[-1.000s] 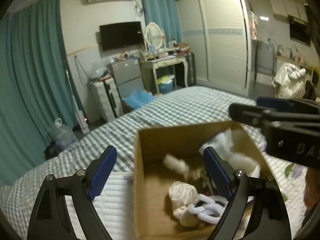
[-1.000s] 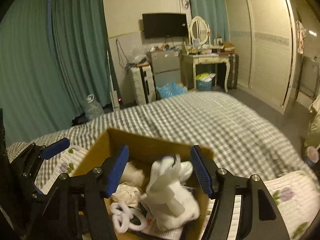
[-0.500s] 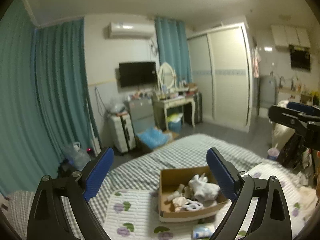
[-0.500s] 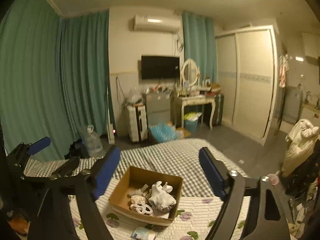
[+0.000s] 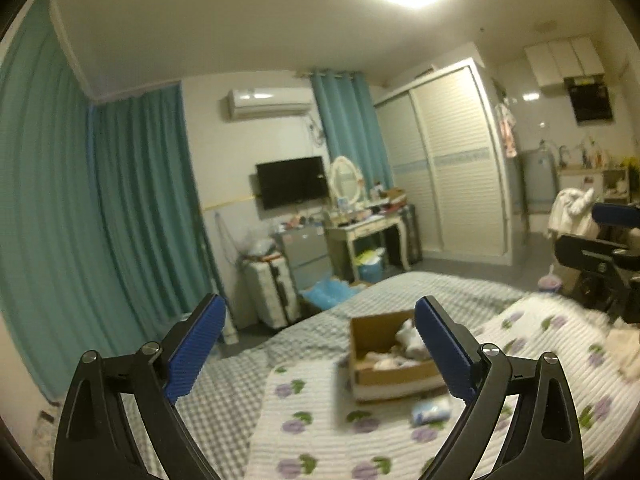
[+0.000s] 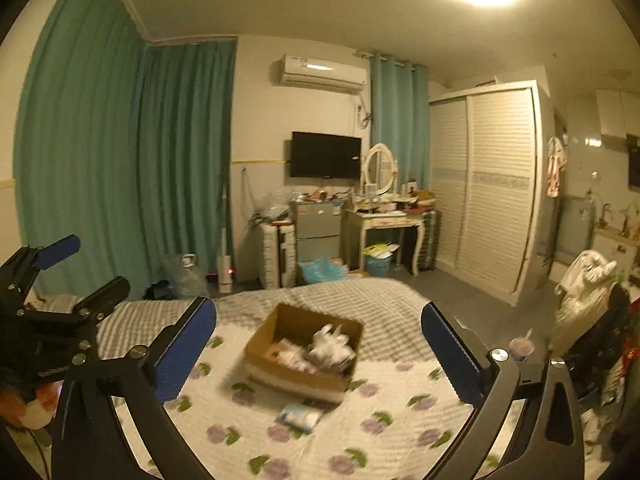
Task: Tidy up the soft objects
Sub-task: 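Lower the mask and sock into the box and open both grippers, then grasp the light-blue tissue pack on the quilt with the right gripper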
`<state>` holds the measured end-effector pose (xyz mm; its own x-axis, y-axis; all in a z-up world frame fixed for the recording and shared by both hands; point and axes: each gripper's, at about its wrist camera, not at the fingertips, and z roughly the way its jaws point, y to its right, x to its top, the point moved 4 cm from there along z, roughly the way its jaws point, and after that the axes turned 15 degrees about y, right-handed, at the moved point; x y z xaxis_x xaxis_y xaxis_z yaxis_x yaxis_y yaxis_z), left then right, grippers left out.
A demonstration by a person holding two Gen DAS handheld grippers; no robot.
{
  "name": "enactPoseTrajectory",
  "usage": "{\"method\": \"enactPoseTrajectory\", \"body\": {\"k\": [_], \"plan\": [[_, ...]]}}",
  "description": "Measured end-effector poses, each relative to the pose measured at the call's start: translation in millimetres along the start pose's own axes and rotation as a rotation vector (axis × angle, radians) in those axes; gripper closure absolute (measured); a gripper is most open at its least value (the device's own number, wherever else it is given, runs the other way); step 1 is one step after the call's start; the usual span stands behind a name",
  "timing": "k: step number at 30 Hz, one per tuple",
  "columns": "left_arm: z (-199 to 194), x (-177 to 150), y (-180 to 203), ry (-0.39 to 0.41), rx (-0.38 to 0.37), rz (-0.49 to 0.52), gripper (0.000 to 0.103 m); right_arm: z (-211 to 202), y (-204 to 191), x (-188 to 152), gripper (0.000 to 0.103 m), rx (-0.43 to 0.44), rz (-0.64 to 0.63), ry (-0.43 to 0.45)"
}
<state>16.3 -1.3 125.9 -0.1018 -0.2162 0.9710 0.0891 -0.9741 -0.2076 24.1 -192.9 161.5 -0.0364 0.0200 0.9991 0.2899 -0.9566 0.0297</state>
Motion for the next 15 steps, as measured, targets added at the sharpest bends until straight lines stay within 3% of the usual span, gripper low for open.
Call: {"method": "enactPoseTrajectory", "body": {"k": [4,8,15], "plan": [[2.2,-41.0,-5.1,-0.064,-0.004,-0.06,0.006,-9.9,-13.6,-32.6,0.0,0.014,0.006,0.004],[13.9,-78.2,-6.8,-0.134,-0.003,-0.113,0.006,5.0,-25.5,-71.5,0.0,0.013,-0.006,-0.017],[52.1,-140.2,0.3,-0.237,-0.01,-0.141,0.006,65.5,-34.2,-144.0,0.0,0.005,-0.016,-0.131]]}}
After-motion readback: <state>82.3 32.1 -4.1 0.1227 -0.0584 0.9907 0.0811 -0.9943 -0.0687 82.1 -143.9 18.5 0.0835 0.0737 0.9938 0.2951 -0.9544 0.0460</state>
